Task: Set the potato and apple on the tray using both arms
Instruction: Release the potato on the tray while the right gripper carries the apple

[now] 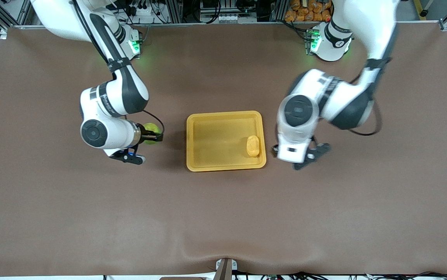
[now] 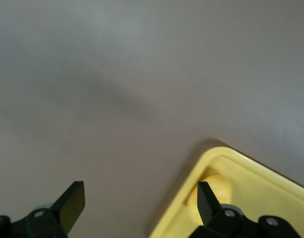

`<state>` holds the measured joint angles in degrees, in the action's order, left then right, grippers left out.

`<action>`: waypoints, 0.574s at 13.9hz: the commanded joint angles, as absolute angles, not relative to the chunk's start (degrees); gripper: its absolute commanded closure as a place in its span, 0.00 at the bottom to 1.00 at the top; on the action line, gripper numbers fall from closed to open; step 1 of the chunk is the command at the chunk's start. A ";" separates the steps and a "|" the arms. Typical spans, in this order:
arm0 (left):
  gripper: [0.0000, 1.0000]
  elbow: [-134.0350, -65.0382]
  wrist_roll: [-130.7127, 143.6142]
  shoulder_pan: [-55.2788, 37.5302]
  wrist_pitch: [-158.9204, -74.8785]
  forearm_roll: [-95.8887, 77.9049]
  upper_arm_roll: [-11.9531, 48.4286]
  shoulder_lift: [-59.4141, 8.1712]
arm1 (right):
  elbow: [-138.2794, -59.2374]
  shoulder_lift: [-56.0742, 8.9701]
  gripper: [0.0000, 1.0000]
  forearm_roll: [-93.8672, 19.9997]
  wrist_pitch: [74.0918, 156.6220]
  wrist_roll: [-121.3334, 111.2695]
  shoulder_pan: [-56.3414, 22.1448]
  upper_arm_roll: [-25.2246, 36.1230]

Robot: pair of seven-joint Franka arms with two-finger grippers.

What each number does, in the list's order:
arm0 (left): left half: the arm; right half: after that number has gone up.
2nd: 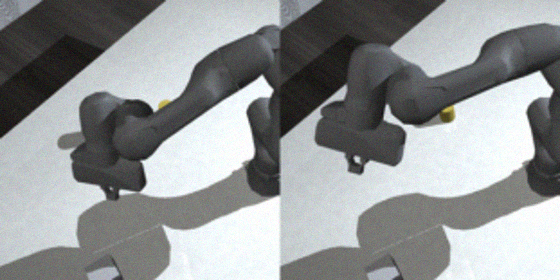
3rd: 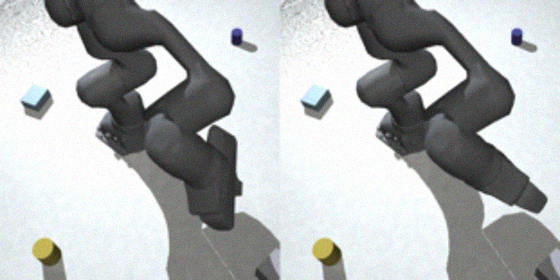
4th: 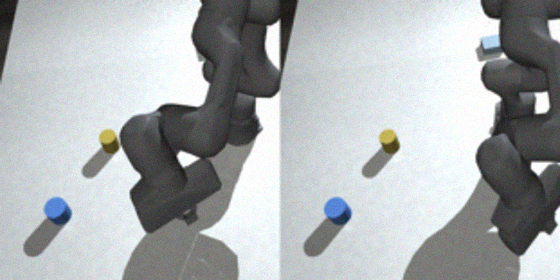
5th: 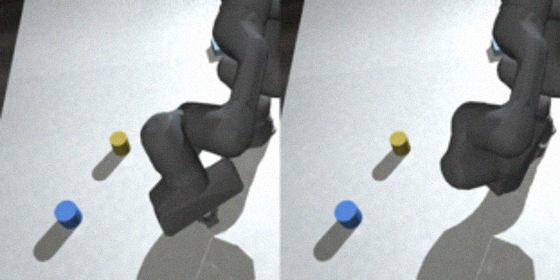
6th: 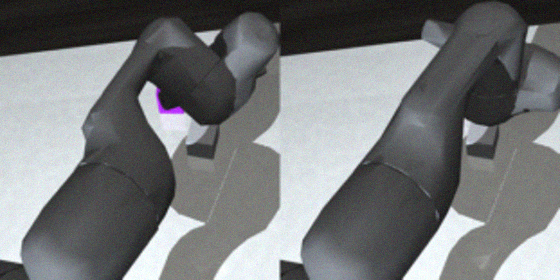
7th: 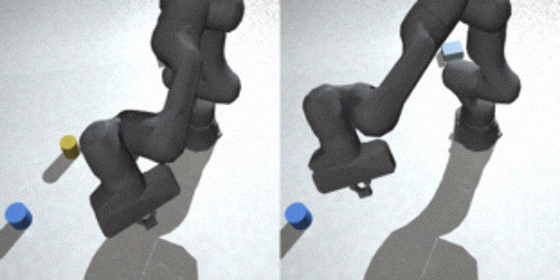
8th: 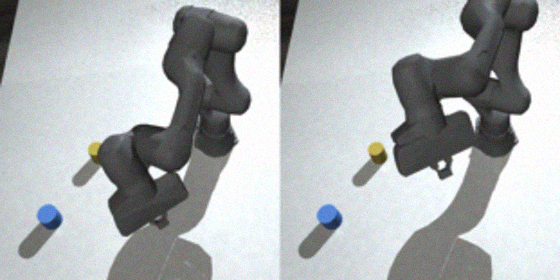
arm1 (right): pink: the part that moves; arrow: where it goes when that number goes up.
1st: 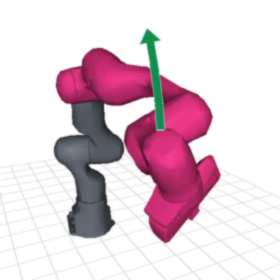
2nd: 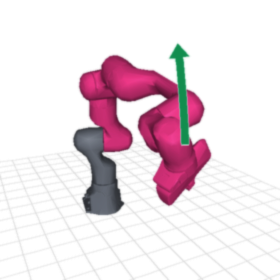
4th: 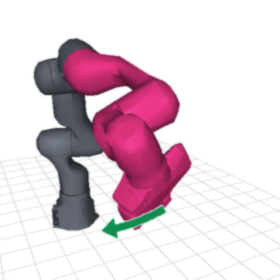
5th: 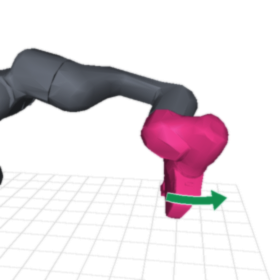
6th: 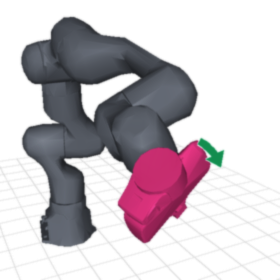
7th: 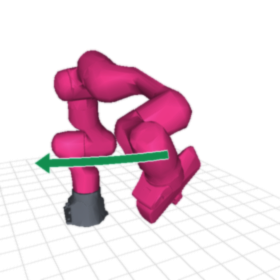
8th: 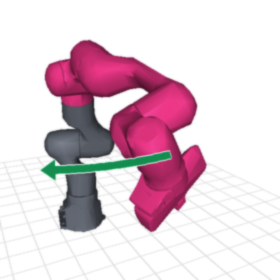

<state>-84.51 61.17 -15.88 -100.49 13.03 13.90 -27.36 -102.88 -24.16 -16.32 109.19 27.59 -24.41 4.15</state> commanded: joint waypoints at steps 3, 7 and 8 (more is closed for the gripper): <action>0.00 -86.83 44.94 -6.26 -97.65 9.76 14.33 -21.80 | -100.90 -28.82 1.00 -21.18 115.47 37.68 -30.04 4.75; 0.00 -88.41 35.18 -0.10 -97.56 8.96 14.41 -17.85 | -95.81 -33.74 1.00 -25.48 116.72 43.84 -34.45 4.75; 0.00 -88.77 32.55 1.57 -97.56 8.88 14.41 -16.97 | -94.84 -34.62 1.00 -25.66 116.98 45.08 -35.41 4.75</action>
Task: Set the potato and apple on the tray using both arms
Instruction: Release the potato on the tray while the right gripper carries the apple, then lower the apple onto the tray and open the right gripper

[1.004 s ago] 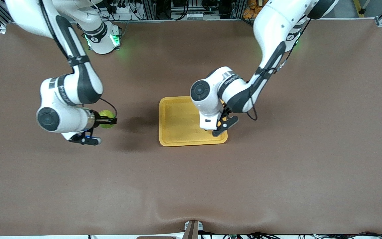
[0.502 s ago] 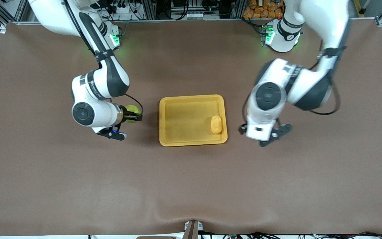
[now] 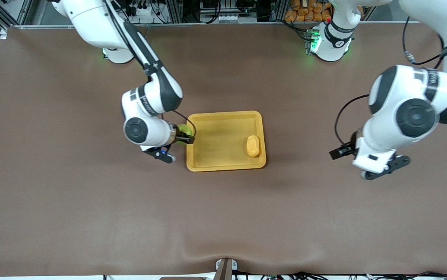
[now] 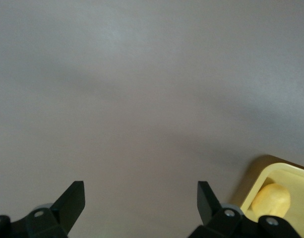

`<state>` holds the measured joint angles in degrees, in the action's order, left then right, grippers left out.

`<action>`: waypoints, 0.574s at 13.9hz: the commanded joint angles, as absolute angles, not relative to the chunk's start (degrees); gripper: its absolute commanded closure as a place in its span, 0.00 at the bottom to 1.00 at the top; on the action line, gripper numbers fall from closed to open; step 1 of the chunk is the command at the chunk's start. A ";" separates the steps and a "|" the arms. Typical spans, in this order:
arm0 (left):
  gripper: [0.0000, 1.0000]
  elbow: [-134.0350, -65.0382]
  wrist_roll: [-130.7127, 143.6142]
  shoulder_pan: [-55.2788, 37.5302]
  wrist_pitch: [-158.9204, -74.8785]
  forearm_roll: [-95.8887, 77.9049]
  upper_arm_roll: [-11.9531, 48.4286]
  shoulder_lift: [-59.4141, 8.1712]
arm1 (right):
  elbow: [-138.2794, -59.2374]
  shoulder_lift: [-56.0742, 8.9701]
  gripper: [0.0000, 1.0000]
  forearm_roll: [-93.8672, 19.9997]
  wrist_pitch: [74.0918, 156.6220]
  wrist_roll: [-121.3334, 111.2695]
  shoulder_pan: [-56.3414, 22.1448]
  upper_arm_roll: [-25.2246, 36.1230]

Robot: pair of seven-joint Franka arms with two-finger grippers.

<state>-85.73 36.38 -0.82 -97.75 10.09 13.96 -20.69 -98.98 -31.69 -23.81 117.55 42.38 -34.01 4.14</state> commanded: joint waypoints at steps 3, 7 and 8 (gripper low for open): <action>0.00 -89.65 23.41 6.40 -97.56 5.54 14.41 -14.42 | -94.31 -36.38 1.00 -26.71 119.61 48.68 -37.26 4.75; 0.00 -92.63 15.48 10.37 -96.68 5.36 14.41 -10.37 | -94.31 -37.53 1.00 -29.26 120.85 49.31 -39.02 4.75; 0.00 -92.81 15.03 10.37 -96.59 5.45 14.33 -9.76 | -94.31 -37.70 1.00 -29.35 122.07 49.31 -39.02 4.75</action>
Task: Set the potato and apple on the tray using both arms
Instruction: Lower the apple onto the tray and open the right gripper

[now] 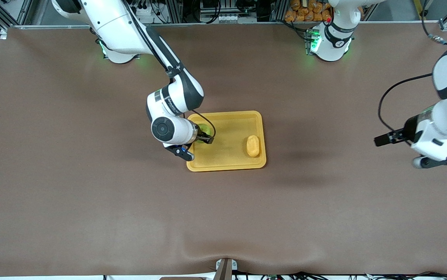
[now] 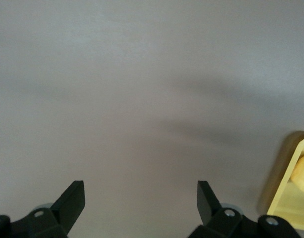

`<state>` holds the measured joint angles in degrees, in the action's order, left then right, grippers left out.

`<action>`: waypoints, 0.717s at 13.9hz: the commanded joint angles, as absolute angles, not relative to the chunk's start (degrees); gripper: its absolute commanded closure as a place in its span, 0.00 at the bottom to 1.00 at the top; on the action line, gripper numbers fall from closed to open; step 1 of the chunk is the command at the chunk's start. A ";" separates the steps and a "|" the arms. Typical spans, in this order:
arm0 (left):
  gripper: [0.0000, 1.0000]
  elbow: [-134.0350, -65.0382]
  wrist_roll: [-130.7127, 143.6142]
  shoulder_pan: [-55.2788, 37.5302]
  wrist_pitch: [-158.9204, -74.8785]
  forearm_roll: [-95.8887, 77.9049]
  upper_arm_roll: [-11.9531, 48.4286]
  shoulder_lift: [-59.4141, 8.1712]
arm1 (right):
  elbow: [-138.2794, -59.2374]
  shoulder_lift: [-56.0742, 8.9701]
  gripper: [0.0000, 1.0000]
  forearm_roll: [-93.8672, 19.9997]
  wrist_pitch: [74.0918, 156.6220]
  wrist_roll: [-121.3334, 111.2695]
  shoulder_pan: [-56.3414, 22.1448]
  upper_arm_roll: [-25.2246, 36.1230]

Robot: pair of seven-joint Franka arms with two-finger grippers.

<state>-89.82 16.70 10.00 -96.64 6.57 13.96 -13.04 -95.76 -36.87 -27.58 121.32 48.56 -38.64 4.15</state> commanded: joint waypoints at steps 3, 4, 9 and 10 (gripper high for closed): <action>0.00 -92.81 11.62 10.46 -95.36 5.45 14.33 -7.92 | -94.22 -39.11 1.00 -29.27 123.75 48.96 -38.24 4.75; 0.00 -92.81 10.12 10.46 -94.75 5.45 14.24 -7.04 | -94.13 -39.37 1.00 -29.27 123.75 48.96 -38.06 4.83; 0.00 -92.73 8.71 6.17 -91.42 5.36 11.62 -3.17 | -93.52 -39.81 0.00 -29.00 123.66 48.96 -37.79 4.83; 0.00 -92.72 7.31 3.37 -90.80 5.36 8.90 -2.47 | -92.65 -39.81 0.00 -29.00 123.49 48.96 -37.71 4.83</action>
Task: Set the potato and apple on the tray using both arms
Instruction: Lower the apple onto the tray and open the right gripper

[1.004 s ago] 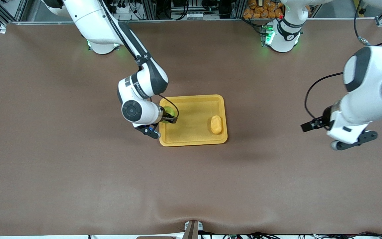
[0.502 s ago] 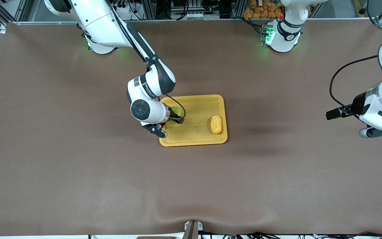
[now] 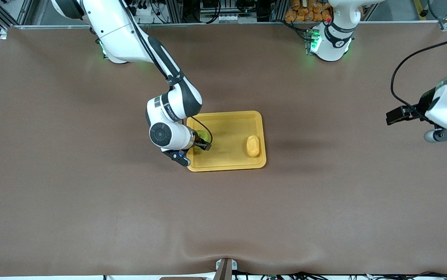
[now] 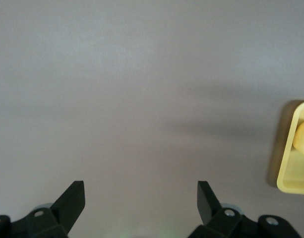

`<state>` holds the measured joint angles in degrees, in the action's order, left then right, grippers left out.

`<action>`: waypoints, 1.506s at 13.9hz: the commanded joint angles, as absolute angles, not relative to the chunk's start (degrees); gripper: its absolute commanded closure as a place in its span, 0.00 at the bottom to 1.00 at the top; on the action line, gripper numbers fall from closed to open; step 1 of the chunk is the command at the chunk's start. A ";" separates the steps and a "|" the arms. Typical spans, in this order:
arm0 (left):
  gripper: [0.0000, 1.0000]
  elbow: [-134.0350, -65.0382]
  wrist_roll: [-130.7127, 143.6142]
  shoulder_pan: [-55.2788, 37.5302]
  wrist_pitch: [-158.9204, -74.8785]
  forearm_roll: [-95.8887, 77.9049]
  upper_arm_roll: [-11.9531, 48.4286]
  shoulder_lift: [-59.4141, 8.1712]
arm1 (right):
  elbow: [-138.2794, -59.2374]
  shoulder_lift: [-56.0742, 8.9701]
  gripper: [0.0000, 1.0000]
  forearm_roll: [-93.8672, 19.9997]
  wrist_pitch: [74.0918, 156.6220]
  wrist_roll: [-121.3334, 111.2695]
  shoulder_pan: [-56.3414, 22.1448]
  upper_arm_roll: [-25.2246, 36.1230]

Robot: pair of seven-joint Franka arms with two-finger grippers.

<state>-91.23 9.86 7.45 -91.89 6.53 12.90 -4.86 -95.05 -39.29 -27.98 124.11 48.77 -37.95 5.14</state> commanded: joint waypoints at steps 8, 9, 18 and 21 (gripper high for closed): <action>0.00 -94.30 1.41 -1.49 -85.96 3.16 2.72 1.92 | -85.88 -38.59 0.00 -27.60 111.47 48.69 -35.16 5.80; 0.00 -95.44 1.41 -1.49 -86.22 2.29 2.72 2.80 | -84.04 -38.58 0.00 -27.51 109.01 48.69 -34.72 6.50; 0.00 -94.66 1.32 -0.88 -87.54 0.62 2.64 2.90 | -72.52 -38.76 0.00 -19.78 98.98 47.81 -29.37 7.91; 0.00 -94.48 1.32 -0.88 -88.77 0.70 2.64 3.08 | -70.06 -38.58 0.00 -19.60 95.81 47.90 -26.82 8.00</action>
